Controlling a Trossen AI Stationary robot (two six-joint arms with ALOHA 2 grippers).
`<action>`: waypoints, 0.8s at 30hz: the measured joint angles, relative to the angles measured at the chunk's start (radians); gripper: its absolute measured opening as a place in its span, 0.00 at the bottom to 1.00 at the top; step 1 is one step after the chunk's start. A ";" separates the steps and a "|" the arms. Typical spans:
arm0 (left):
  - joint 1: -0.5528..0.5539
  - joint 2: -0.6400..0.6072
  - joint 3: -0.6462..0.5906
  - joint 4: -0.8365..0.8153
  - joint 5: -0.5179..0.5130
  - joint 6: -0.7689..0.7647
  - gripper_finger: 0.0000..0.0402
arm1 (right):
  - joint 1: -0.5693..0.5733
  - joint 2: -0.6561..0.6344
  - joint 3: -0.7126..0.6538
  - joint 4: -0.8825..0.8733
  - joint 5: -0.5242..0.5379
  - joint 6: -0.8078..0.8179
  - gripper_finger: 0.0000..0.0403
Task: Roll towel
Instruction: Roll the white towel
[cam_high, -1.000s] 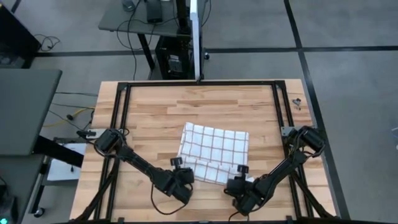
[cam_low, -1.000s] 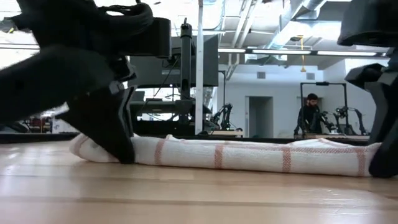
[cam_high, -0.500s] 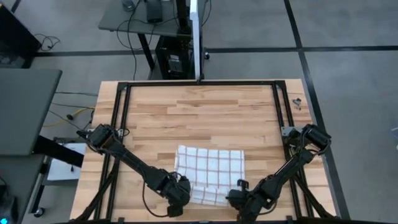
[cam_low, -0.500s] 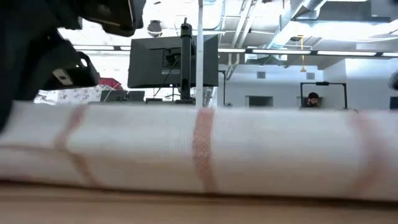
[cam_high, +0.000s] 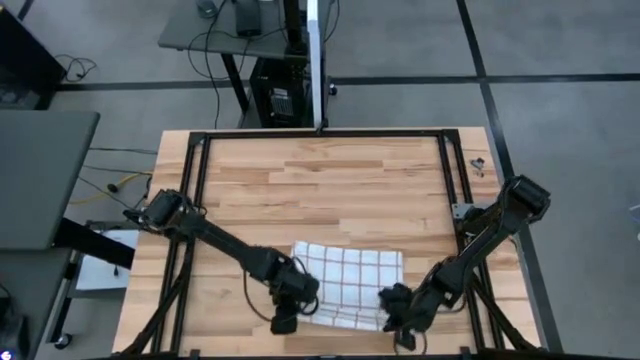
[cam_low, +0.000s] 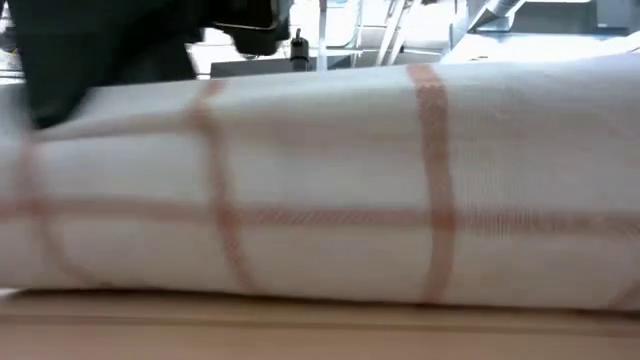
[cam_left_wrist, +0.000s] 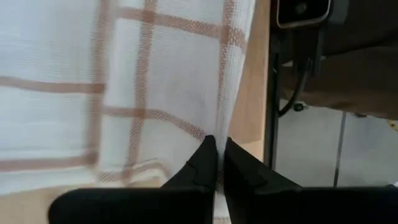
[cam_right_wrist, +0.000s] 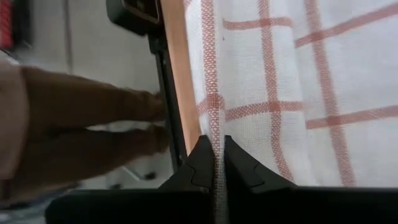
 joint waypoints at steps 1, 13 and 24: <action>0.014 -0.004 0.000 -0.005 0.001 0.020 0.00 | -0.006 -0.018 -0.034 0.044 -0.008 0.004 0.00; 0.166 -0.011 0.000 -0.081 -0.071 0.206 0.00 | -0.103 -0.089 -0.226 0.126 -0.042 0.038 0.00; 0.171 0.063 0.000 -0.090 -0.115 0.188 0.00 | -0.178 -0.088 -0.257 0.062 -0.038 -0.024 0.00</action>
